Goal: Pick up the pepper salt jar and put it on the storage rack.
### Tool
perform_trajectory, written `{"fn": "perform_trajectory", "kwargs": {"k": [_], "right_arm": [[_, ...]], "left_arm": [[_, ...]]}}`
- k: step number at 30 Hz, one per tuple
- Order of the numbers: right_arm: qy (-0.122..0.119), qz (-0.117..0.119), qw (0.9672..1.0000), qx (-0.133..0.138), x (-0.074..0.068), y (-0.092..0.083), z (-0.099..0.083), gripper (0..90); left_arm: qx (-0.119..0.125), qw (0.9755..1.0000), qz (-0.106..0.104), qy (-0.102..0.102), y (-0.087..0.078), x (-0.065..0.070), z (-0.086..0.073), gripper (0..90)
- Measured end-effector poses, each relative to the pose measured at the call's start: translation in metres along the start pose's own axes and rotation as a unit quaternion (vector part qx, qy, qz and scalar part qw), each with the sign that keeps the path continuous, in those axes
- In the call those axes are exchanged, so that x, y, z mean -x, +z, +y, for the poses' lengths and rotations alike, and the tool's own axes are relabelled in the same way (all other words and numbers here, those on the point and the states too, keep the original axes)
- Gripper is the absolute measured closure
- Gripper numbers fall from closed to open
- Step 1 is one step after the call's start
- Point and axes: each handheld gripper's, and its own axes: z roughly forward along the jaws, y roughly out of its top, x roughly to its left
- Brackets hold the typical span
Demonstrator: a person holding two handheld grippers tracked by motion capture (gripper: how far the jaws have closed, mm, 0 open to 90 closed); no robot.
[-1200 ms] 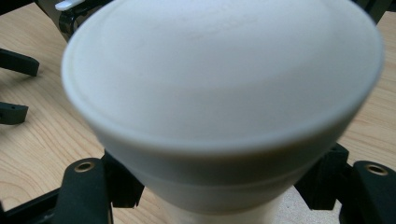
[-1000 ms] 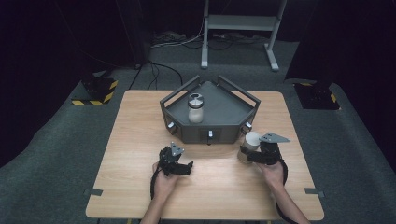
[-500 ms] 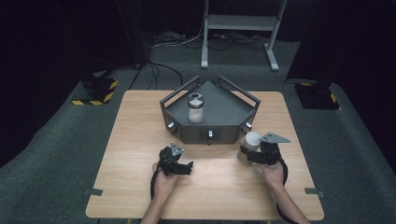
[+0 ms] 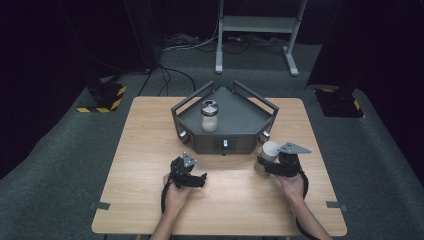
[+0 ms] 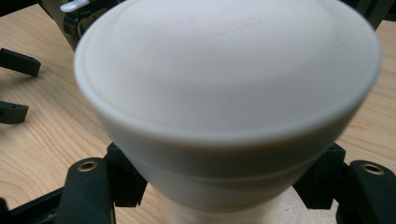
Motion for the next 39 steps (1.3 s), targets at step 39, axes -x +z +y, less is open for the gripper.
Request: {"fn": "perform_trajectory", "kwargs": {"k": [39], "right_arm": [[-0.01, 0.014, 0.9998, 0.005, 0.006, -0.01, 0.016, 33.2]], "left_arm": [[0.0, 1.0, 0.0, 0.0, 0.0, 0.0, 0.0, 9.0]]}}
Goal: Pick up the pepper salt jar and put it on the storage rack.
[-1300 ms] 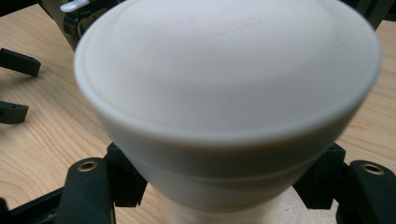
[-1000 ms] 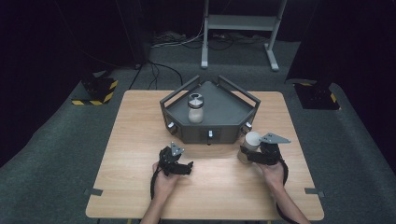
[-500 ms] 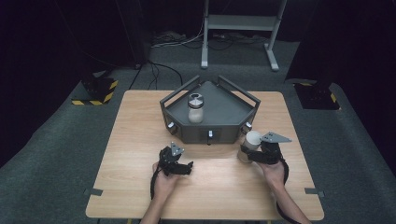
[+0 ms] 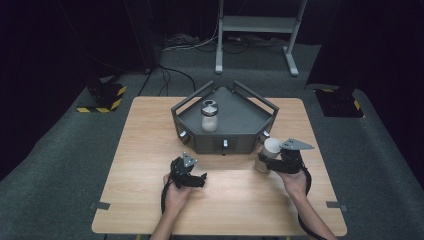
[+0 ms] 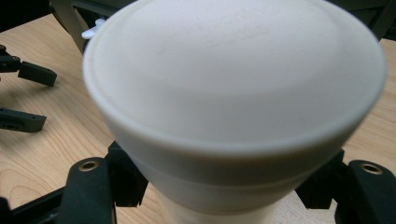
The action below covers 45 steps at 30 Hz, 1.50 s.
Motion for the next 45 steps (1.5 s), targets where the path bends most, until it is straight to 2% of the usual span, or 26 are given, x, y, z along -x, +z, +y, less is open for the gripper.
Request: {"fn": "perform_trajectory", "kwargs": {"k": [8, 24, 45], "right_arm": [[-0.014, 0.003, 0.9999, -0.006, -0.001, -0.005, 0.011, 33.2], [-0.039, 0.024, 0.9988, -0.014, -0.001, -0.012, 0.037, 33.3], [-0.047, 0.046, 0.9976, -0.019, 0.002, -0.022, 0.077, 33.4]], "left_arm": [[0.0, 1.0, 0.0, 0.0, 0.0, 0.0, 0.0, 9.0], [0.0, 1.0, 0.0, 0.0, 0.0, 0.0, 0.0, 9.0], [0.0, 1.0, 0.0, 0.0, 0.0, 0.0, 0.0, 9.0]]}}
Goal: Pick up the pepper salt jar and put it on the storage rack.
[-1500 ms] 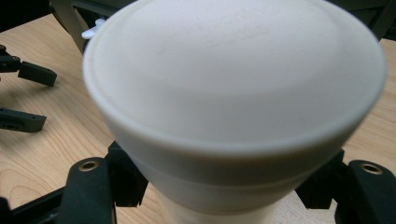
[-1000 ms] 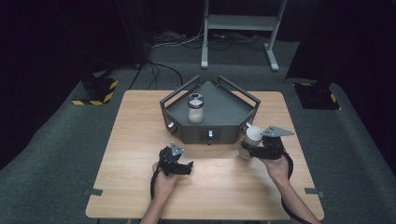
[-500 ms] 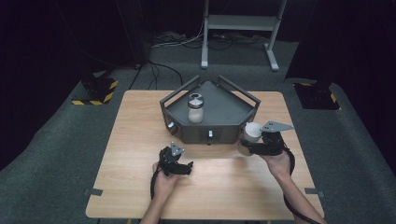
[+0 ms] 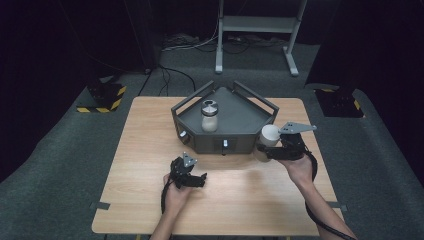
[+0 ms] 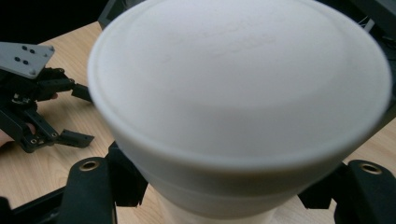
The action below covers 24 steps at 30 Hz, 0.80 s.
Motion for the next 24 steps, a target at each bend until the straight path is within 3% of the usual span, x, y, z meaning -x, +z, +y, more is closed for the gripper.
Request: {"fn": "perform_trajectory", "kwargs": {"k": [24], "right_arm": [[-0.004, 0.03, 0.9993, 0.02, 0.006, -0.008, 0.046, 33.5]], "left_arm": [[0.0, 1.0, 0.0, 0.0, 0.0, 0.0, 0.0, 9.0]]}}
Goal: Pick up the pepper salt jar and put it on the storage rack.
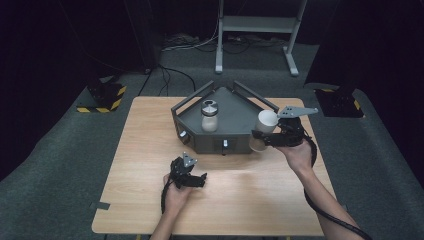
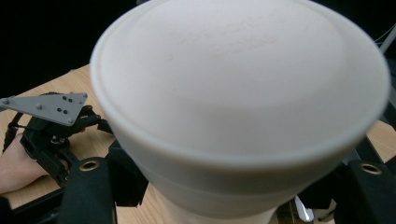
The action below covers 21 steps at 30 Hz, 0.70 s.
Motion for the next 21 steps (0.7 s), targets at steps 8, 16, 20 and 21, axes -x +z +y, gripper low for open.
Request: {"fn": "perform_trajectory", "kwargs": {"k": [8, 16, 20, 21], "right_arm": [[-0.013, 0.0, 0.9999, -0.003, 0.0, 0.002, 0.018, 33.6], [-0.012, 0.002, 0.9999, -0.002, 0.004, 0.008, 0.031, 33.6], [-0.012, 0.0, 0.9999, -0.003, 0.005, 0.013, 0.038, 33.6], [-0.013, 0.0, 0.9999, -0.003, 0.006, 0.014, 0.039, 33.6]], "left_arm": [[0.0, 1.0, 0.0, 0.0, 0.0, 0.0, 0.0, 9.0], [0.0, 1.0, 0.0, 0.0, 0.0, 0.0, 0.0, 9.0], [-0.001, 1.0, 0.0, 0.001, 0.0, 0.0, 0.0, 9.0], [-0.001, 1.0, 0.0, 0.001, 0.0, 0.0, 0.0, 9.0]]}}
